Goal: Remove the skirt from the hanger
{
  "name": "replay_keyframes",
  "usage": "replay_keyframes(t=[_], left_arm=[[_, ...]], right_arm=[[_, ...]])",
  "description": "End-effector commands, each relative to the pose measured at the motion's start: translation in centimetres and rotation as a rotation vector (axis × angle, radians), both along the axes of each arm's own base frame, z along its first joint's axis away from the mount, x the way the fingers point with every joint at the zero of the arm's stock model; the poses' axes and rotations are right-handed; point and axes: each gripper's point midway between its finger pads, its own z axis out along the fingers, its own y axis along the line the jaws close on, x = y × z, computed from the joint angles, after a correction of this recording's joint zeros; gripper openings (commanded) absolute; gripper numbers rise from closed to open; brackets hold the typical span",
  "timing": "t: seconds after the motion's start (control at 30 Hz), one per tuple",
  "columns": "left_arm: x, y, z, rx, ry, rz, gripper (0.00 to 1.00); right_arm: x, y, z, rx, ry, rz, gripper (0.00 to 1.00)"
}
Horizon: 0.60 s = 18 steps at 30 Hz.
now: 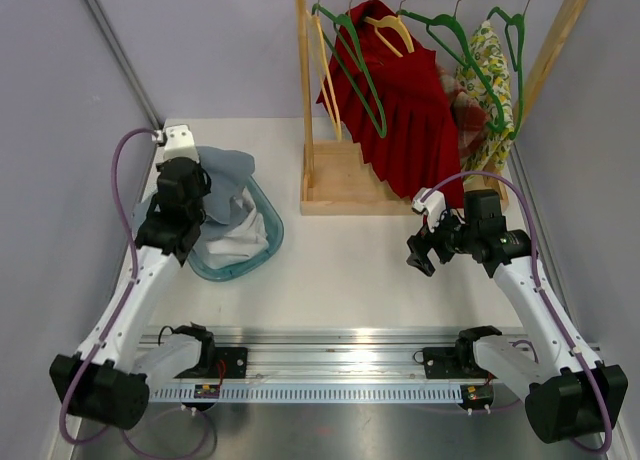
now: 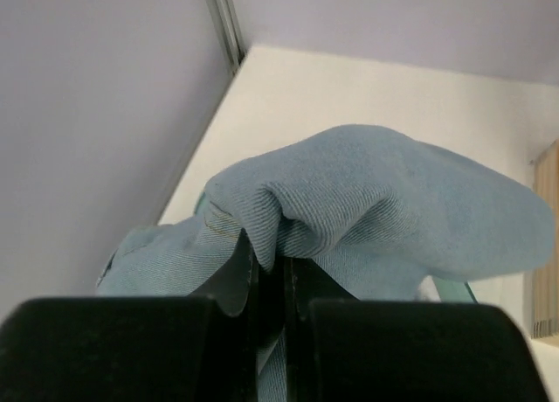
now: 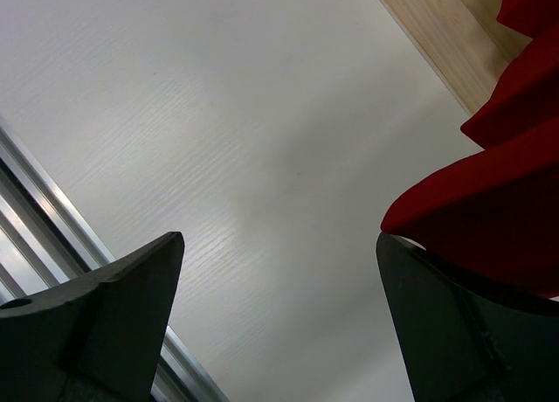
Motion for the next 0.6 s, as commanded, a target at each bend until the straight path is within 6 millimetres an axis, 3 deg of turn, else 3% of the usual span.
replay_keyframes(t=[0.0,0.2,0.3,0.33,0.37,0.43,0.57], left_arm=[[2.9,-2.3,0.7,-0.171,-0.049,-0.072,0.00],[5.4,-6.8,-6.3,-0.314,0.143,-0.216,0.00],[5.8,-8.0,-11.5,-0.360,0.273,-0.235,0.00],[6.0,-8.5,-14.2,-0.391,0.361,-0.233,0.00],[5.9,-8.6,-14.0,-0.409,0.368,-0.235,0.00],[5.8,-8.8,-17.0,-0.434,0.476,-0.222,0.00],[6.0,-8.3,-18.4,-0.451,0.501,-0.192,0.00]], right_arm=[[0.5,0.3,1.3,0.018,-0.042,0.020,0.99],[0.6,0.2,1.2,0.010,-0.040,0.015,1.00],[0.6,0.1,1.2,0.010,-0.042,0.013,0.99],[0.6,0.2,1.2,0.012,-0.040,0.017,1.00],[0.6,0.2,1.2,0.013,-0.042,0.017,0.99],[0.6,0.2,1.3,0.013,-0.045,0.015,1.00],[0.5,0.2,1.5,0.014,-0.051,0.015,0.99]])
